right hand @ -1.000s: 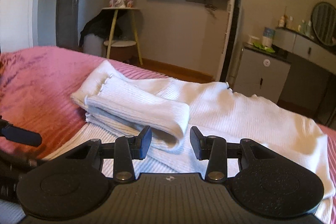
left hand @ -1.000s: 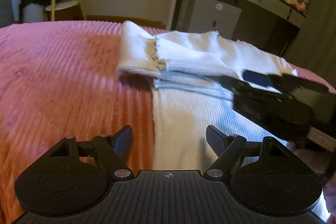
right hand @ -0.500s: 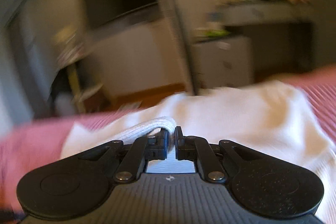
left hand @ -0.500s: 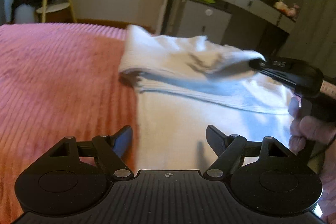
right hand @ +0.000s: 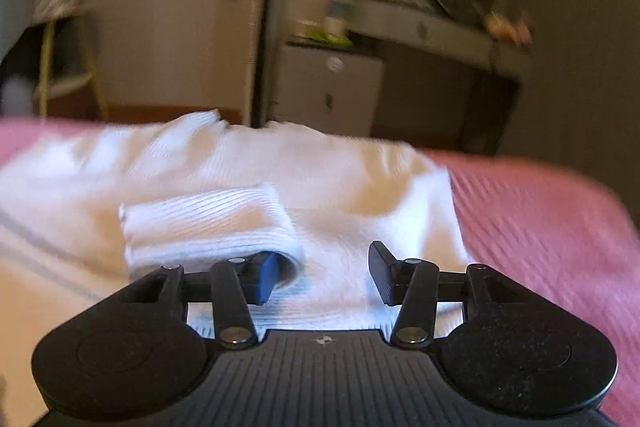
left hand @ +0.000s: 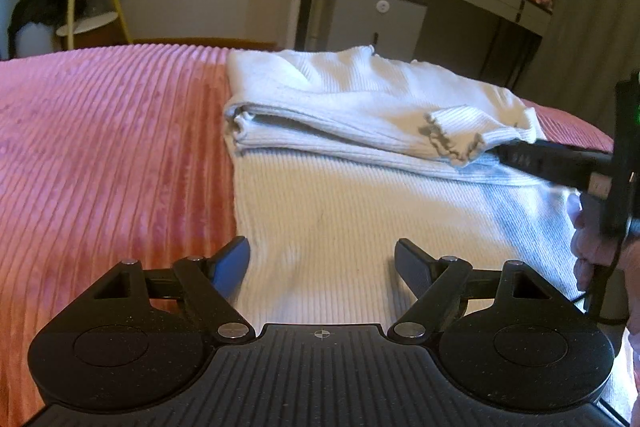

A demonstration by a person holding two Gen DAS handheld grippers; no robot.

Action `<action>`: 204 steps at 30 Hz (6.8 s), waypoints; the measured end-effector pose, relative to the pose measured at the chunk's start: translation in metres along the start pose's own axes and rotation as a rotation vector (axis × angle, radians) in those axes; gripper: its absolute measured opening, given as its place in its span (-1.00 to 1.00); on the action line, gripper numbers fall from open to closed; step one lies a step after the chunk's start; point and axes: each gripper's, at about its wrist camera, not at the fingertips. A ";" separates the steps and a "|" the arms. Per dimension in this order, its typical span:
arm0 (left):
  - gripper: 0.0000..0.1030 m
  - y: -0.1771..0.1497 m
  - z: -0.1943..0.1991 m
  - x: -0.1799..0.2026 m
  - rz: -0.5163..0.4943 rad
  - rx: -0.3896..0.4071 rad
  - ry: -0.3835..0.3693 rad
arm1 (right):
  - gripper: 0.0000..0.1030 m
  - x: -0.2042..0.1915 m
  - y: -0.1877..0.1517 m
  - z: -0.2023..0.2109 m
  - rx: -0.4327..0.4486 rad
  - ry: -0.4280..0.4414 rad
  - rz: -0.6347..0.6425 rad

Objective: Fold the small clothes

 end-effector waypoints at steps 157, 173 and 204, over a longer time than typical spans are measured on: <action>-0.78 0.042 0.050 -0.043 0.364 0.060 -0.010 | -0.83 0.186 -0.026 0.013 -0.346 0.397 -0.634; 0.16 0.014 0.054 -0.054 0.009 0.022 -0.026 | -0.14 0.182 -0.039 0.009 -0.198 0.324 -0.309; -0.82 0.073 0.050 -0.035 0.047 0.159 -0.068 | -0.85 0.170 -0.001 0.029 -0.055 0.434 -0.288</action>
Point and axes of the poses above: each gripper's, at about its wrist camera, not at the fingertips, and z roughly against the way its jaws point, x to its right, y to its top, and after that the axes turned 11 degrees about -y, right-handed
